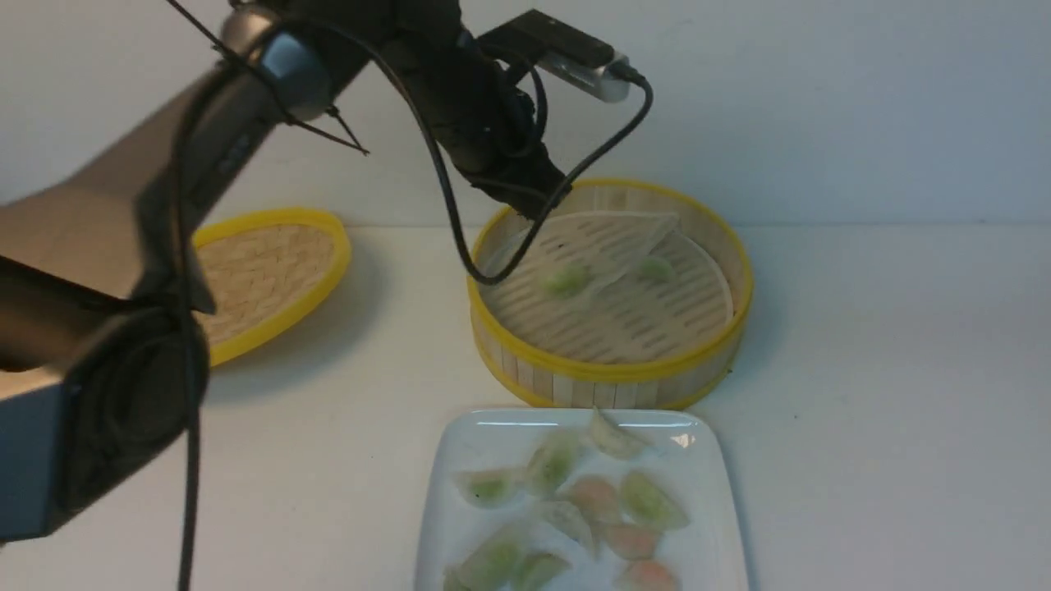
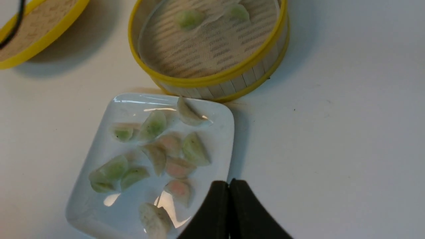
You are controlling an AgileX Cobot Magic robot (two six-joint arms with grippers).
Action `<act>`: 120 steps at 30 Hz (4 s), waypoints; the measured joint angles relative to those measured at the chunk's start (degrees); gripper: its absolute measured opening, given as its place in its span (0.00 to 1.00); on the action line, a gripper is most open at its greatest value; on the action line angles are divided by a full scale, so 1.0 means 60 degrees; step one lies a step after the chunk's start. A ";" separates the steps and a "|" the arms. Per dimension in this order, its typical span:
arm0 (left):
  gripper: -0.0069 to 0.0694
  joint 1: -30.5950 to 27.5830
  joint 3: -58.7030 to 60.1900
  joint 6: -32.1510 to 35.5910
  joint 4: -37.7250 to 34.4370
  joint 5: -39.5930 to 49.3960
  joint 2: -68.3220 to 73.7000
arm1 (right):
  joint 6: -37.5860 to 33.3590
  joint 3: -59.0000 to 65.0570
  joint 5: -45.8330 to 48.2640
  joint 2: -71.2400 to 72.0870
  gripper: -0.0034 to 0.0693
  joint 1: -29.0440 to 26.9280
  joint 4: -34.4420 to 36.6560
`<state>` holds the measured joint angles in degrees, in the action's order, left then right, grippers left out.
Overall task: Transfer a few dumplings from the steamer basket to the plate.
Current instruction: Use the left arm to grab a dumpling from the steamer, then use the left arm to put the dumpling into the plate
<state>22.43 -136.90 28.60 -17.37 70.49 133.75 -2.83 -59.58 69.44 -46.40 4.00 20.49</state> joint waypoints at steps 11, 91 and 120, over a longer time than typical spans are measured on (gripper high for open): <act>0.19 0.0106 -0.1187 0.0687 0.0181 0.0026 0.1508 | 0.0286 0.0000 0.0230 0.0000 0.03 0.0000 0.0034; 0.36 0.0517 -0.2711 -0.1516 0.2277 0.0166 0.2545 | 0.0471 0.0000 0.0534 0.0000 0.03 0.0000 0.0097; 0.36 0.1941 1.1930 -0.0968 0.0139 -0.1902 -0.6346 | 0.0346 0.1125 0.0557 0.0487 0.03 0.0000 0.0234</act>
<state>34.08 -65.31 22.79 -16.54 59.08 95.68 -0.75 -52.83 72.78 -43.48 4.00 21.89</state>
